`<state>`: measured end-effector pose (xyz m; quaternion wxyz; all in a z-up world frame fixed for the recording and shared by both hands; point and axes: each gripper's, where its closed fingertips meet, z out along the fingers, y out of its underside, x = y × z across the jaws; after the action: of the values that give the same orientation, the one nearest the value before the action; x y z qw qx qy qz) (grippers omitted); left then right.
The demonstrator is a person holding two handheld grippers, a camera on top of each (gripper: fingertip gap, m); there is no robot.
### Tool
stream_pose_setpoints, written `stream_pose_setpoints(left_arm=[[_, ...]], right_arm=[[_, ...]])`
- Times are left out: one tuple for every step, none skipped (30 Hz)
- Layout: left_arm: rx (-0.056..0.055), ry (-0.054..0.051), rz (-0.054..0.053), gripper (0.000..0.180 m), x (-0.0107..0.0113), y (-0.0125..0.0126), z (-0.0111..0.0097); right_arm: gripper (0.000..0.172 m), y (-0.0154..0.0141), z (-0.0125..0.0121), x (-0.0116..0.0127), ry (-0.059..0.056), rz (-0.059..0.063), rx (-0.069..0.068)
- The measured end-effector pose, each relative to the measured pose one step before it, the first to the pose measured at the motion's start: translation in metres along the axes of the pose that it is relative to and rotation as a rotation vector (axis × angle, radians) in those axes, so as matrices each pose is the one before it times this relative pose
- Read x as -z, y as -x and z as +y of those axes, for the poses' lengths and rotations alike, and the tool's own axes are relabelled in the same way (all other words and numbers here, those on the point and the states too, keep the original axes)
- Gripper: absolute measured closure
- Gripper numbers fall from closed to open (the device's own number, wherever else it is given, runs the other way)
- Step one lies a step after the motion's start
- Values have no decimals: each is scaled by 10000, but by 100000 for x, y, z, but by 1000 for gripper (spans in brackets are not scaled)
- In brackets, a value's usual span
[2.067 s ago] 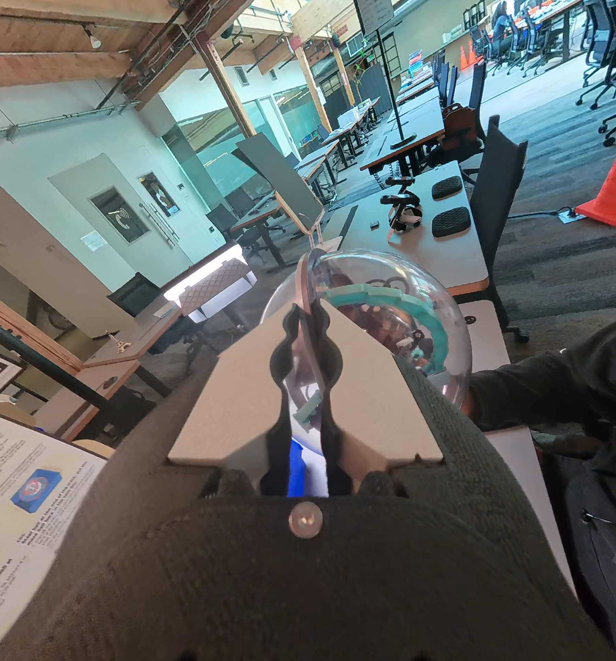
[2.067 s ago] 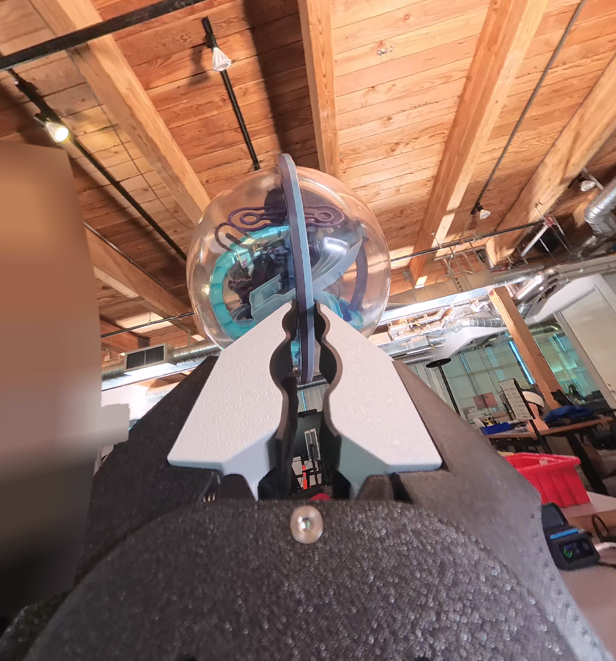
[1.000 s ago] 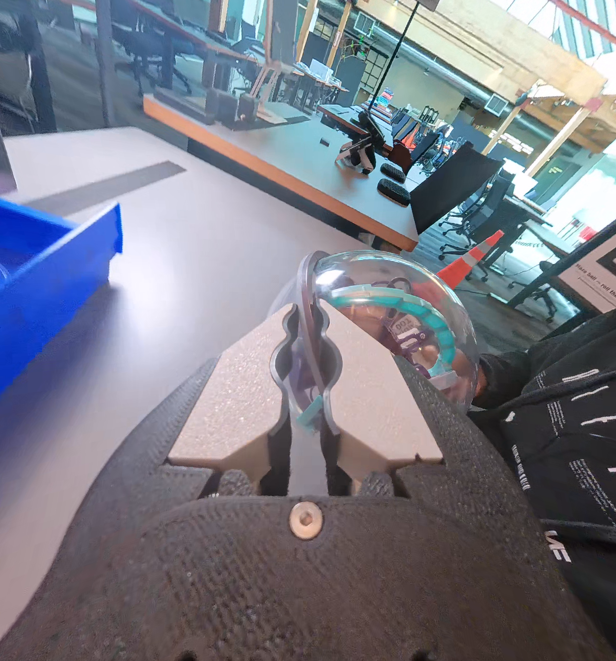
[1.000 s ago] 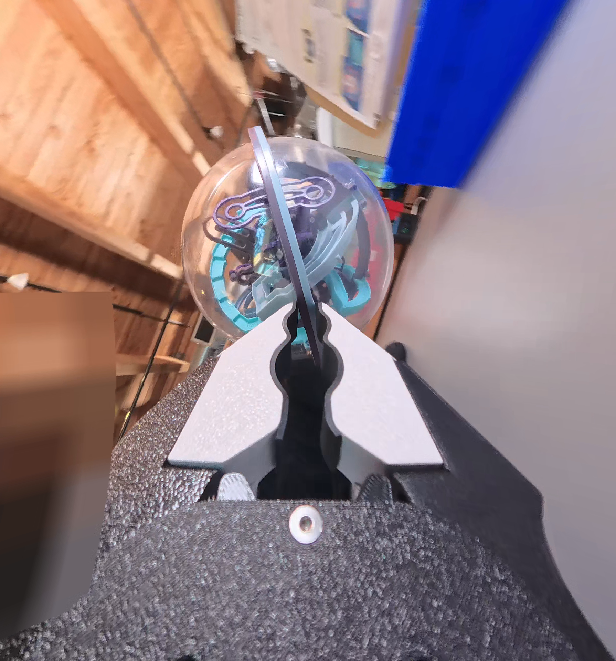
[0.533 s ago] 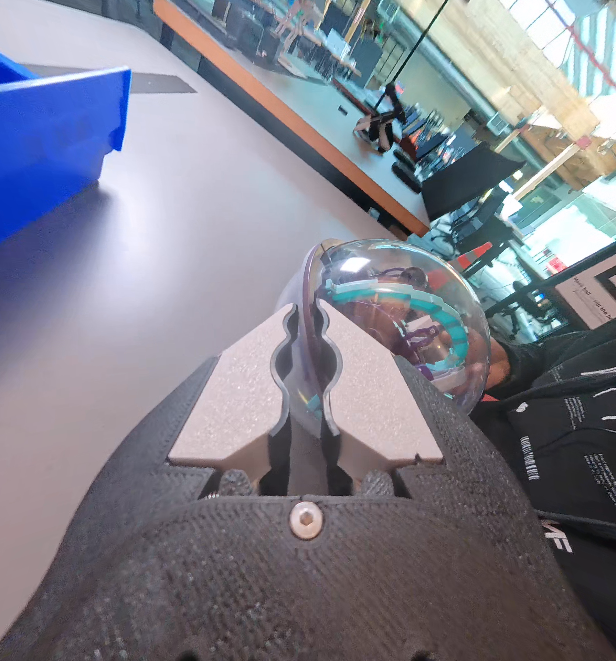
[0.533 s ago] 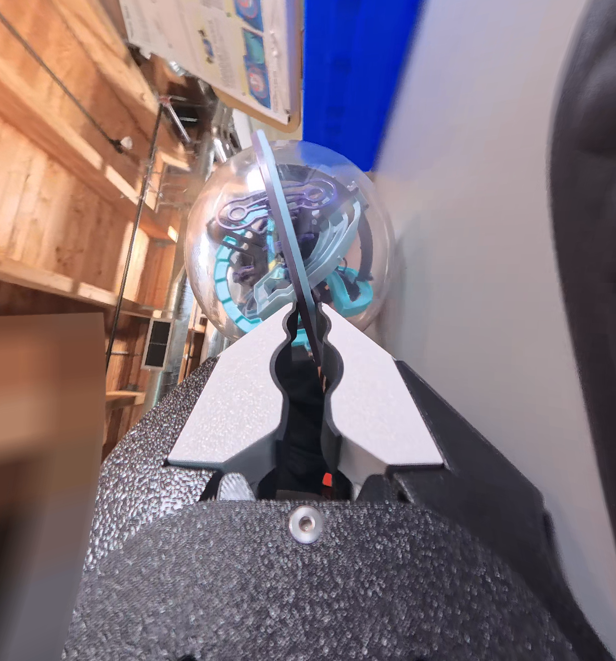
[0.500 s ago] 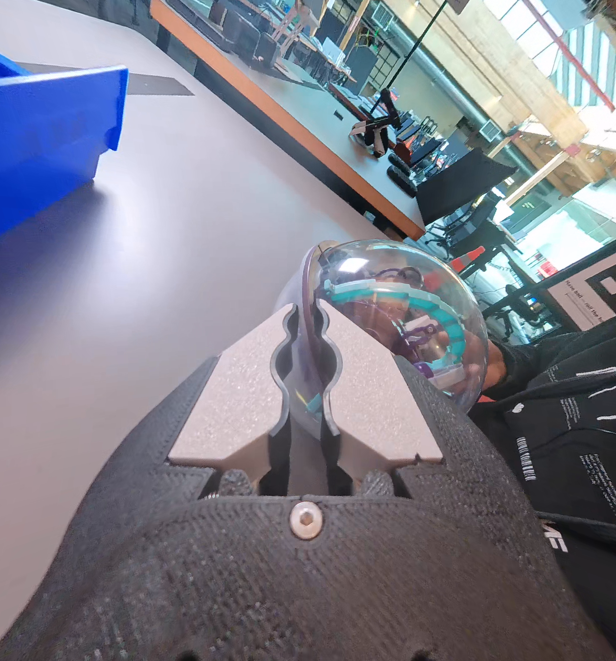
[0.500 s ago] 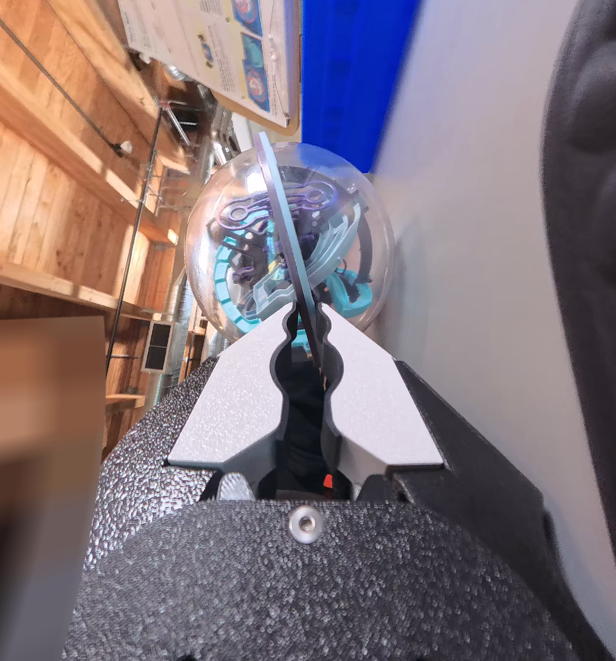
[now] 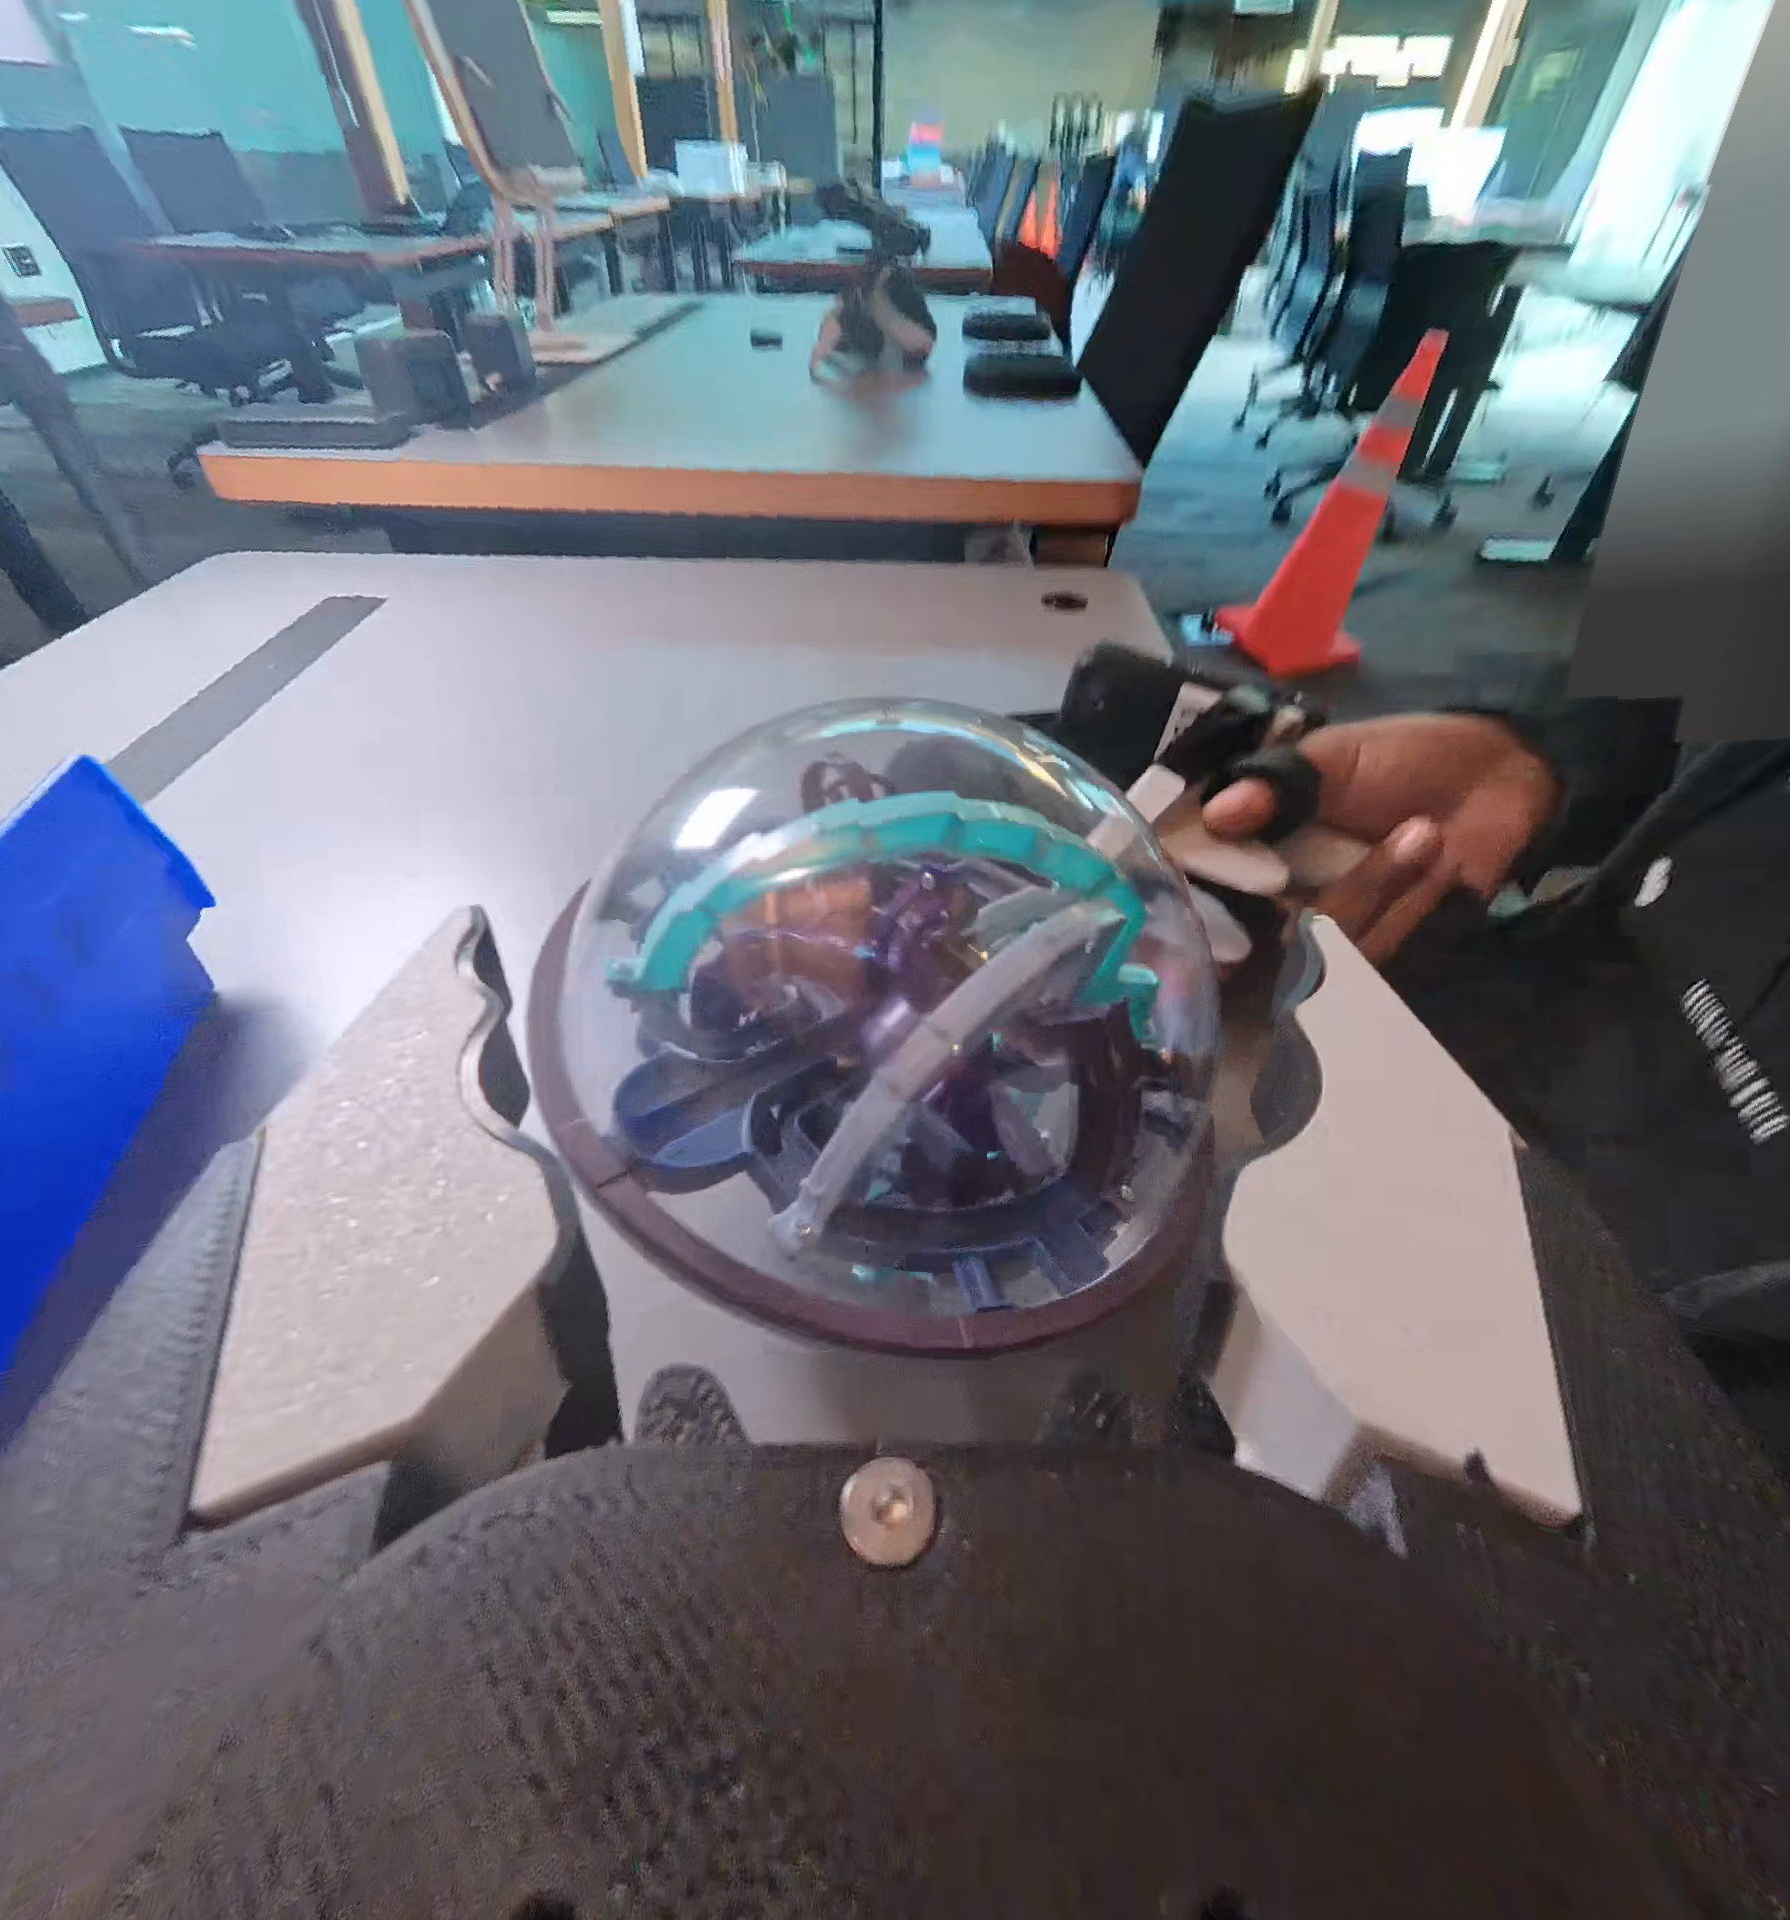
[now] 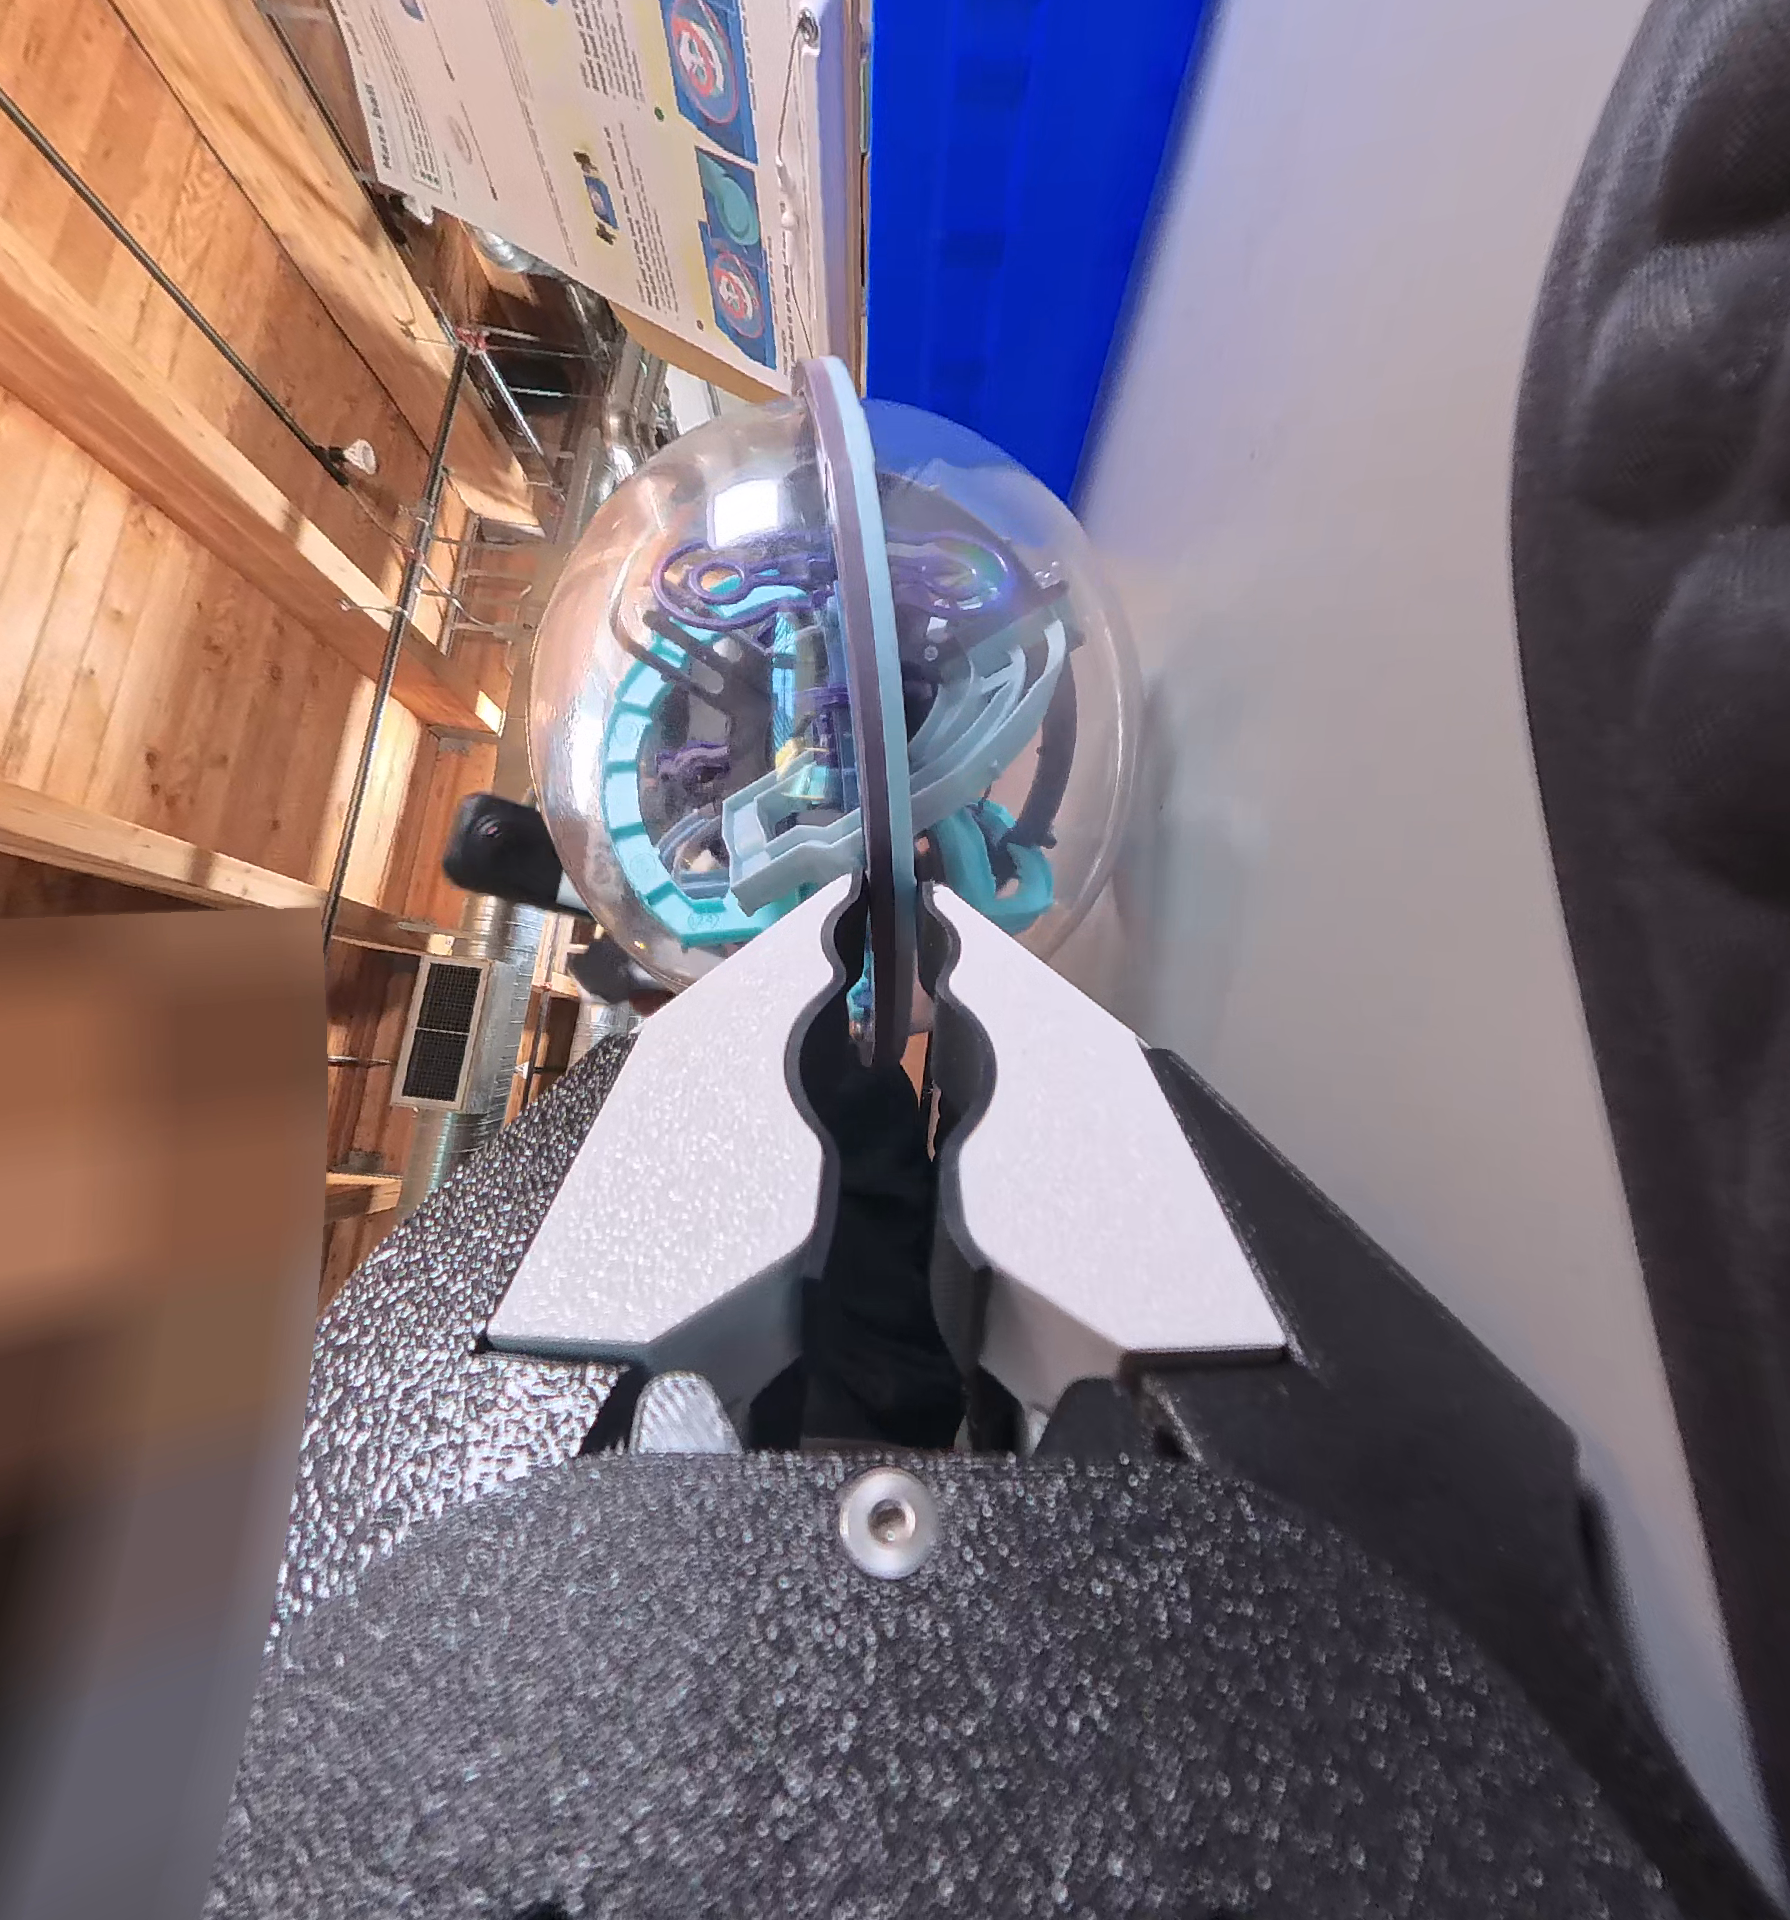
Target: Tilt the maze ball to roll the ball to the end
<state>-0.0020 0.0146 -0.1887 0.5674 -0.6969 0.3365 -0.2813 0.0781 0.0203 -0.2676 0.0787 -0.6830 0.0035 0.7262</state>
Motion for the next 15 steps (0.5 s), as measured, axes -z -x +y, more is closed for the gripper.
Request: stream_pose_setpoints(left_arm=[[-346,309,-28,38,-585,-155,550],[-176,323,32,39,-492,-47,634],[-18,326,65,43,-382,47,654],[77,118,175,42,-282,-119,362],[147,-136,16,42,-102,95,-51],[195,-31,-2,42,-26,149,21],[251,51,-2,43,14,164,92],[223,51,-52,43,21,275,97],[219,18,-99,44,15,349,101],[228,40,-126,44,0,391,95],[230,70,-122,44,-10,364,88],[253,58,-111,45,-35,322,28],[240,12,-83,45,-65,240,-47],[252,-13,-68,45,-94,223,-106],[215,8,-53,45,-114,192,-121]], right_arm=[[165,2,4,-43,15,3,27],[165,40,47,-51,33,-5,47],[165,38,48,-36,43,0,53],[165,45,41,-22,36,11,79],[165,68,-40,40,3,5,106],[165,201,-88,94,-11,-49,124],[165,372,-62,132,12,-109,202],[161,504,-18,167,57,-131,300],[156,621,13,180,89,-125,381],[152,733,77,182,145,-104,554],[148,688,144,159,231,39,820],[143,571,117,165,296,217,1066],[138,492,-49,178,307,284,1158],[133,416,-311,209,262,288,1143],[127,171,-514,216,259,342,1250]])
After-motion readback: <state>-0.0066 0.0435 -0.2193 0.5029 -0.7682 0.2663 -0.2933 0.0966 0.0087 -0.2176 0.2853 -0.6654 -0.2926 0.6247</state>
